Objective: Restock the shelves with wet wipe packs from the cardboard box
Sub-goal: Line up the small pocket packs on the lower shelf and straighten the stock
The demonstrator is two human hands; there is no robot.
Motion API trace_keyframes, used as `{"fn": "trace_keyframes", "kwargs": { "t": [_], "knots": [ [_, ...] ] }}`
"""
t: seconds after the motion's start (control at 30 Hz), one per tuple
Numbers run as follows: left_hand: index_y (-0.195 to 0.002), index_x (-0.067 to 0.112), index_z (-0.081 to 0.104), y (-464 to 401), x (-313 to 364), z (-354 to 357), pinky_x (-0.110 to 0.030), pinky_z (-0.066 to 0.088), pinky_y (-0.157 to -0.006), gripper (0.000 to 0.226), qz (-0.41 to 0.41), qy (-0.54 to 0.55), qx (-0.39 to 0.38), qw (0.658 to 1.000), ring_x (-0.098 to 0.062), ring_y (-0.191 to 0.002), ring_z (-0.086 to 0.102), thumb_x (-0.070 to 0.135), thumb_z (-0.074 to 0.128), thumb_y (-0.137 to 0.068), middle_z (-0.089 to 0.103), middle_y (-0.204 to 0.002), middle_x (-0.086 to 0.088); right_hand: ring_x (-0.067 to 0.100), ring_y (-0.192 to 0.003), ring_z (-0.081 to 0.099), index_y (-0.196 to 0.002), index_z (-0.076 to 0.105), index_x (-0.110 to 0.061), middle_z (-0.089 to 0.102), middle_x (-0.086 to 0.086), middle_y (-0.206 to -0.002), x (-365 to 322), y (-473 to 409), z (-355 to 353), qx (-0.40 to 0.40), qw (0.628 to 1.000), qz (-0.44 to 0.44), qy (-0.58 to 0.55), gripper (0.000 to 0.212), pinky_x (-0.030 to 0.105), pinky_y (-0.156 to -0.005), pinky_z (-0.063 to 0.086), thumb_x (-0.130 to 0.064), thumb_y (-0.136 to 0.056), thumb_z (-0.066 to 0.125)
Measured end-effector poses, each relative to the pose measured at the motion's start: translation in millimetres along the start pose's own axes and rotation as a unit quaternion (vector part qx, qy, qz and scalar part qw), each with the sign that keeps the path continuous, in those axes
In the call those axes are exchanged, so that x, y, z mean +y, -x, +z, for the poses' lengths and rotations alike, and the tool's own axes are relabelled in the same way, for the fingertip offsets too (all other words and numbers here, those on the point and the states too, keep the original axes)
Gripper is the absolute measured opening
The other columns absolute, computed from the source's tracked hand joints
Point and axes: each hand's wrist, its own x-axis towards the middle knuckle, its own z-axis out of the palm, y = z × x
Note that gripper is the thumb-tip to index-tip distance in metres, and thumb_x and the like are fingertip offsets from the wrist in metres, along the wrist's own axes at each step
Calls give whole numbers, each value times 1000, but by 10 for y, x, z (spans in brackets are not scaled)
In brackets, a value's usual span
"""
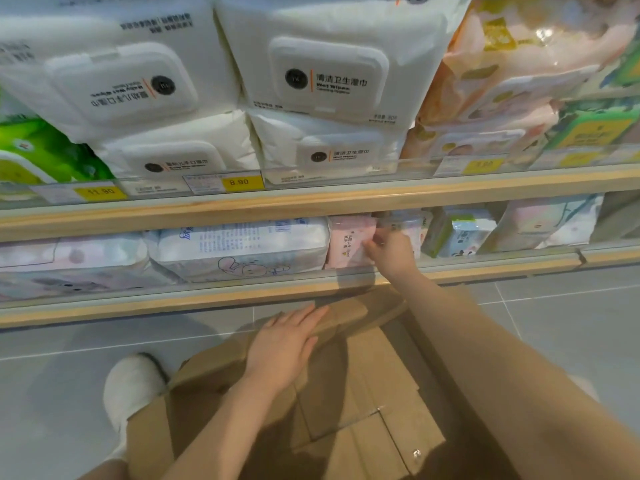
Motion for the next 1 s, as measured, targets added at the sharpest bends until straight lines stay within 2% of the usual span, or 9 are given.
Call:
{"fn": "trace_keyframes", "kwargs": {
  "t": [0.1, 0.2, 0.3, 0.37, 0.53, 0.63, 0.77, 0.9, 1.0],
  "knots": [
    [-145, 39, 28, 12, -19, 27, -32, 33, -108, 52, 1, 10, 2, 1000, -14, -130, 45, 34, 46, -96, 37, -149, 11, 14, -55, 43, -63, 48, -13, 45, -1, -59, 11, -70, 80, 19, 998, 44, 39, 30, 21, -47, 27, -15, -93, 51],
    [-142, 38, 35, 21, 2, 25, -33, 39, -103, 53, 6, 6, 3, 1000, -14, -123, 52, 33, 52, -92, 45, -144, 10, 15, -55, 40, -57, 43, -17, 40, -4, -56, 6, -101, 78, 17, 996, 60, 65, 37, 20, -46, 25, -18, -93, 51],
    [-145, 41, 25, 21, 4, 29, -31, 32, -107, 52, -2, 6, -3, 1000, -11, -131, 43, 40, 42, -96, 36, -148, 14, 18, -62, 48, -73, 59, -9, 55, 1, -66, -18, -29, -19, -7, 997, 57, 61, 25, 23, -51, 30, -22, -94, 52],
    [-144, 42, 26, 25, 22, 9, -29, 32, -103, 54, -11, 3, -4, 1000, -9, -129, 45, 53, 39, -93, 39, -146, 16, 21, -75, 54, -96, 68, -4, 65, 9, -86, -3, 55, -175, -26, 998, 37, 43, 22, 23, -64, 36, -22, -92, 56],
    [-143, 40, 30, -117, 106, -96, -34, 19, -113, 78, -65, 111, -26, 991, -8, -138, 29, 73, 8, -77, 30, -149, 17, 24, -102, 60, -118, 62, -5, 66, 11, -108, 125, 325, -949, -71, 992, -14, 101, 37, 26, -81, 43, -30, -90, 61],
    [-139, 33, 41, -324, 335, -216, -36, 29, -111, 70, -47, 129, 5, 991, -9, -131, 38, 67, 17, -82, 42, -143, 13, 24, -95, 60, -104, 66, -10, 66, 9, -99, 297, 414, -1468, -68, 988, -20, 140, 24, 26, -75, 42, -28, -90, 61],
    [-137, 32, 42, -705, 879, -342, -36, 35, -109, 45, -2, 161, 7, 987, -8, -129, 41, 45, 42, -94, 45, -140, 13, 24, -107, 60, -121, 61, -8, 65, 10, -117, 527, 456, -1974, -27, 987, -14, 160, 38, 29, -92, 44, -30, -90, 61],
    [-144, 32, 34, -1132, 1441, -304, -36, 29, -113, 50, 17, 209, -4, 978, -10, -136, 32, 37, 48, -95, 36, -148, 10, 26, -99, 63, -110, 64, -7, 69, 12, -105, 870, 409, -2103, -4, 996, -4, 87, 28, 40, -91, 49, -26, -89, 62],
    [-148, 26, 25, -1476, 1737, -139, -35, 24, -115, 58, 0, 231, -8, 973, -13, -140, 27, 38, 47, -96, 30, -152, 6, 29, -107, 60, -121, 58, -5, 65, 16, -114, 1124, 341, -2009, -8, 999, 11, 47, 37, 40, -94, 47, -26, -91, 59]
  ]
}}
